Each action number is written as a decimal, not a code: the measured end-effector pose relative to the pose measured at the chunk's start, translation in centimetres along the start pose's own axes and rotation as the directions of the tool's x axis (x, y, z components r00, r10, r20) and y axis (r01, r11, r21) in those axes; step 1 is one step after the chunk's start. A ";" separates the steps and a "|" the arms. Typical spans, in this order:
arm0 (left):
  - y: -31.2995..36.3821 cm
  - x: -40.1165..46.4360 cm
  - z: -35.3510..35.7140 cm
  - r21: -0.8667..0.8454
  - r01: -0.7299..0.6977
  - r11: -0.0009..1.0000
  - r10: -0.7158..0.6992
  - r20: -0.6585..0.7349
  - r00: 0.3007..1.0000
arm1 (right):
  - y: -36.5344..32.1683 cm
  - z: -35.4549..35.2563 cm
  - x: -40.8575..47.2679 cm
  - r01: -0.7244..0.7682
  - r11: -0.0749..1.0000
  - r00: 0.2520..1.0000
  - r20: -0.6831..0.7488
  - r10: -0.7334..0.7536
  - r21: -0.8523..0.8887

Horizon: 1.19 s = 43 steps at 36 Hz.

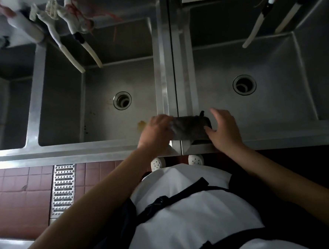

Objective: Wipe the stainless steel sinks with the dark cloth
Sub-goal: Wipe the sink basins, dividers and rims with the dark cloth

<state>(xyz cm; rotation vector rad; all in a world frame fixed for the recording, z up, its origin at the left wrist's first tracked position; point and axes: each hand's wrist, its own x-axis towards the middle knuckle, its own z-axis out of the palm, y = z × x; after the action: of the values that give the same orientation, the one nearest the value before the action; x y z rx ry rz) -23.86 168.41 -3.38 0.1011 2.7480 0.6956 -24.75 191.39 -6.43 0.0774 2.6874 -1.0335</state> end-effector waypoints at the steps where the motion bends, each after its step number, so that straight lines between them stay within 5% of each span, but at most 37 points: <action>1: 0.2 -0.4 0.5 0.046 -0.063 0.997 0.058 0.103 0.993 | 0.0 0.1 -0.1 0.121 0.992 0.993 -0.009 -0.121 -0.031; 3: 0.3 -1.1 1.4 0.160 -0.063 0.985 0.014 0.289 0.957 | 0.2 0.4 -0.2 0.243 0.963 0.965 0.131 -0.227 -0.114; 6: 0.0 -1.2 1.7 0.251 -0.066 0.966 -0.011 0.296 0.955 | 1.1 1.2 -0.4 0.298 0.895 0.922 0.343 -0.179 -0.332; 11: -0.7 -0.2 1.1 0.333 -0.147 0.931 0.043 0.302 0.952 | 1.9 1.9 0.3 0.410 0.802 0.912 0.200 -0.357 -0.435; 14: -1.1 0.6 0.3 0.289 -0.168 0.942 0.081 0.289 0.954 | 0.4 1.4 1.4 0.391 0.837 0.917 0.082 -0.391 -0.383; 17: -1.7 1.9 -1.1 0.140 -0.086 0.986 0.055 0.216 0.975 | -2.9 -0.4 3.0 0.354 0.909 0.934 0.046 -0.353 -0.218; 20: -3.4 2.8 -3.3 -0.215 0.056 0.975 0.005 0.273 0.962 | -7.9 -1.9 4.7 0.269 0.962 0.960 0.097 -0.264 -0.043; 23: -6.5 3.1 -5.2 -0.614 0.270 0.742 0.081 0.481 0.873 | -13.6 -2.4 6.5 0.252 0.966 0.920 0.294 -0.259 0.063; 27: -10.4 3.5 -6.1 -0.805 0.318 0.500 0.100 0.419 0.903 | -19.9 -0.7 9.4 0.227 0.969 0.826 0.509 -0.242 0.094; 29: -11.9 3.9 -6.6 -0.842 0.286 0.457 0.051 0.346 0.937 | -22.0 0.8 11.1 0.152 0.977 0.819 0.534 -0.210 0.151; 34: -16.3 7.4 -7.7 -0.867 0.305 0.395 -0.047 0.312 0.949 | -24.1 5.9 15.9 -0.053 0.954 0.884 0.458 -0.092 0.295; 37: -19.7 10.3 -8.0 -0.864 0.368 0.343 -0.097 0.357 0.929 | -23.3 9.0 19.0 -0.090 0.962 0.964 0.266 0.019 0.258; 41: -24.6 14.9 -6.7 -0.833 0.518 0.197 -0.339 0.438 0.833 | -20.8 11.0 23.6 -0.041 0.996 0.986 -0.168 0.026 -0.082; 43: -27.1 17.9 -5.8 -0.815 0.555 0.167 -0.504 0.413 0.758 | -19.4 11.1 25.8 -0.116 0.933 0.976 -0.213 0.043 -0.341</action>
<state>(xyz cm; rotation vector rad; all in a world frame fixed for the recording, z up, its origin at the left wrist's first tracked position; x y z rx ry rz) -42.48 144.46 -16.35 -1.0449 1.6622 1.7845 -49.91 168.46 -8.43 0.2324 2.9797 -0.5318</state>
